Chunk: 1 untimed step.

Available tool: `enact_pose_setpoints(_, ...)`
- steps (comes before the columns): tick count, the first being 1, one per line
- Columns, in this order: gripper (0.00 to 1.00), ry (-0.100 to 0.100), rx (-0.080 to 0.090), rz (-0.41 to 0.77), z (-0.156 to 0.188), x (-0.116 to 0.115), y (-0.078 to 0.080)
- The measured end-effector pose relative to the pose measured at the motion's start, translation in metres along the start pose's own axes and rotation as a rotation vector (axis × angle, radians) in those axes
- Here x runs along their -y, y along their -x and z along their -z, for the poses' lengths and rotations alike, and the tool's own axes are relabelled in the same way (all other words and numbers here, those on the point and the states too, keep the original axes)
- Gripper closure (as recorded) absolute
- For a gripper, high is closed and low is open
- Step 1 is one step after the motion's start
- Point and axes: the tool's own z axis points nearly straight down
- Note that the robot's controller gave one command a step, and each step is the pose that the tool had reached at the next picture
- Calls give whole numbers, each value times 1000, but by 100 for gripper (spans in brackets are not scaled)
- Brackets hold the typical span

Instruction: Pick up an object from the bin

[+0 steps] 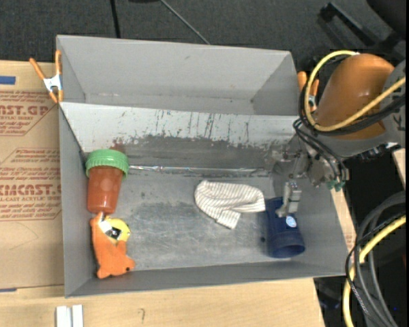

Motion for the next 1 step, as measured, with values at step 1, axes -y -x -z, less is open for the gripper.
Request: enact_pose_setpoints(1, 0, 1, 3, -128, -46, -17, 8)
